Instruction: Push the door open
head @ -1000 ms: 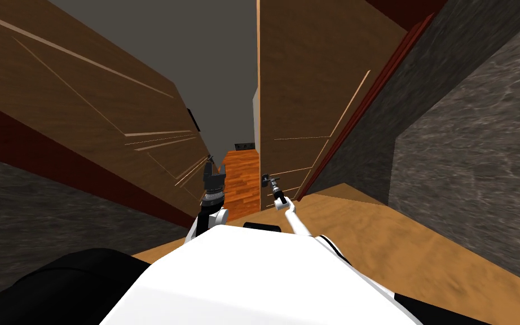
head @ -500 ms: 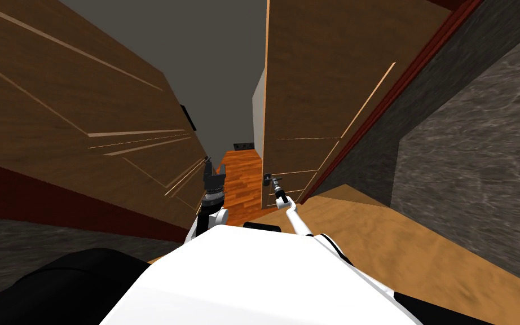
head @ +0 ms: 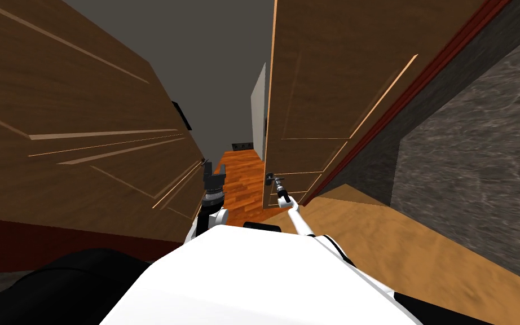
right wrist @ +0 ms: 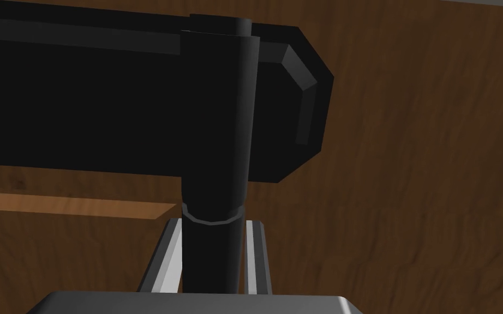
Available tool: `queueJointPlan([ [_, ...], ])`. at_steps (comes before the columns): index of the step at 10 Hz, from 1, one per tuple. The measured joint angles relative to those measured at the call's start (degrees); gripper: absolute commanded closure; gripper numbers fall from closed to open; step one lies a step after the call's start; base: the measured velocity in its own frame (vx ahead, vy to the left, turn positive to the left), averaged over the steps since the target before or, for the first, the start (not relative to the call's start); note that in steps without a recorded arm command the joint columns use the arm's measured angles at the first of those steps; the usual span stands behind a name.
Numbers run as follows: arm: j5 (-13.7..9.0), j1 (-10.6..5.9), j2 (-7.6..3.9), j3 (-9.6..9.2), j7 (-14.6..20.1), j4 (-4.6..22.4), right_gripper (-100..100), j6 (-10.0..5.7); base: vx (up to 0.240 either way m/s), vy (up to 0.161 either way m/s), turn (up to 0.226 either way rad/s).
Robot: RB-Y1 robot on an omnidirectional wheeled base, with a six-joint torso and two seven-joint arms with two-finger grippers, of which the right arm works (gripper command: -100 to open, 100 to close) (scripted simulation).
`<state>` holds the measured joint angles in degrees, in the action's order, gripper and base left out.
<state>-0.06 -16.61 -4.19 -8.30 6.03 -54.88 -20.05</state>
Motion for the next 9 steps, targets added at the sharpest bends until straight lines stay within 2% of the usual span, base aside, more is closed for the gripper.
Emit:
queueJointPlan([
  [1, 0.0, 0.49, 0.3, 0.65, -0.5, -0.9, 100, 0.71, 0.1, 0.106, -0.033],
  [2, -0.1, 0.15, -0.01, 1.13, -0.5, -0.3, 100, 0.51, 0.107, 0.105, -0.044],
  [4, -0.3, -0.19, 0.15, 2.35, -1.0, 0.4, 100, 0.31, 0.106, 0.099, -0.081],
  [8, -0.8, -1.17, -0.24, 5.24, -1.6, 3.0, 100, -1.06, 0.127, 0.123, -0.066],
  [9, -0.8, -0.74, -0.04, 5.85, -2.0, 2.0, 100, -0.71, 0.108, 0.103, -0.06],
])
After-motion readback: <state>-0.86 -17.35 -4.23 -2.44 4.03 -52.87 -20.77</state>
